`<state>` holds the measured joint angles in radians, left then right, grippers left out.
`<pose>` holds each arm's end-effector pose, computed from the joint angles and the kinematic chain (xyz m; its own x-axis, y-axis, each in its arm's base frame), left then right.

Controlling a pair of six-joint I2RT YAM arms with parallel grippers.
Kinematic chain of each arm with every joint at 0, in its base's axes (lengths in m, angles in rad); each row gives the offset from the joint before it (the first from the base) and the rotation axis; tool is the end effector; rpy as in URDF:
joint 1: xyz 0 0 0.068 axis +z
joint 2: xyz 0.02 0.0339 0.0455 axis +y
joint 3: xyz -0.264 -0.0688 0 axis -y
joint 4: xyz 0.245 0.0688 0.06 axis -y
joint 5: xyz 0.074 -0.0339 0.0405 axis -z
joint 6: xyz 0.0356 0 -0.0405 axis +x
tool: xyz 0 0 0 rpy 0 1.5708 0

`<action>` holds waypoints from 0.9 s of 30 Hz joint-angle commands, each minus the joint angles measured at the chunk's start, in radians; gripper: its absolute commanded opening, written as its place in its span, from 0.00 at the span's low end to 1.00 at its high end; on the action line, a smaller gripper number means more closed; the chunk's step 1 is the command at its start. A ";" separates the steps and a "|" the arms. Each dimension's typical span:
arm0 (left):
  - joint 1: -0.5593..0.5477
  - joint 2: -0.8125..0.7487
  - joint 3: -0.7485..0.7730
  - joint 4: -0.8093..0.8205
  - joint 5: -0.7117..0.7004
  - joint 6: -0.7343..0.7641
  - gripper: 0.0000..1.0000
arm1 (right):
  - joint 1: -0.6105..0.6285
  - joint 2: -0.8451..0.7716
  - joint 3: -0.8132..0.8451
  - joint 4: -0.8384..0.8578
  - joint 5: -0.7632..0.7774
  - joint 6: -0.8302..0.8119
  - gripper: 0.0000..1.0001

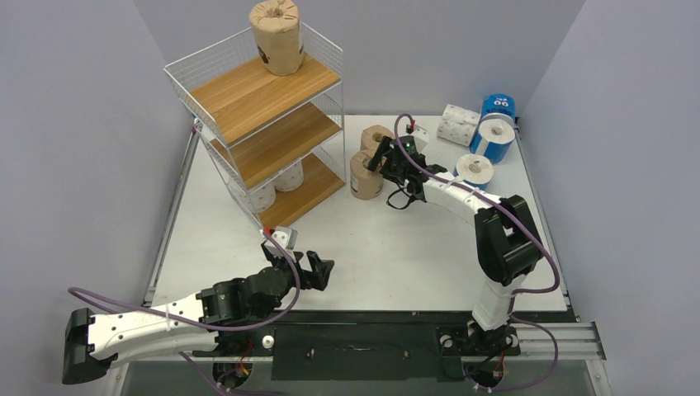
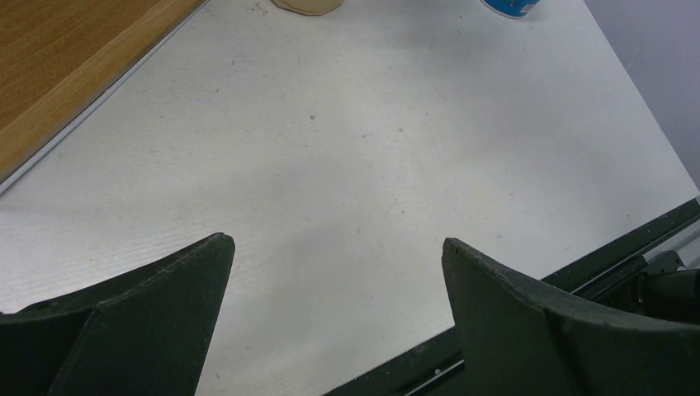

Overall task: Place and organize the paper towels onto the shelf
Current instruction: Pick up the paper towel from the center of the board.

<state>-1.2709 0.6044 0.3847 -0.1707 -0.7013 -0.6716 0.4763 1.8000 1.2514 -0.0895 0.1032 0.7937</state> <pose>0.0658 -0.1351 0.2302 -0.4325 -0.2105 -0.8767 0.3634 0.8492 -0.3832 0.3644 0.1839 0.2289 -0.6439 0.4658 -0.6070 0.1092 0.8412 0.5296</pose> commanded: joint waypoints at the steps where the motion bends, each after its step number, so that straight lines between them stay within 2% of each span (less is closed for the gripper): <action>1: -0.004 -0.003 0.002 0.042 0.000 -0.011 0.97 | -0.014 0.038 0.053 0.059 -0.014 0.022 0.77; 10: -0.004 -0.025 -0.009 0.031 -0.011 -0.023 0.97 | -0.017 0.077 0.064 0.056 -0.024 0.034 0.60; 15: -0.003 -0.028 -0.005 0.027 -0.013 -0.019 0.97 | -0.014 0.079 0.067 0.041 -0.025 0.031 0.42; 27: -0.004 -0.052 0.021 0.011 -0.017 0.000 0.97 | -0.011 0.049 0.069 0.005 -0.033 0.025 0.24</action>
<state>-1.2709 0.5690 0.3725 -0.1753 -0.7025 -0.6796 0.4644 1.8782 1.3022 -0.0776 0.0723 0.8234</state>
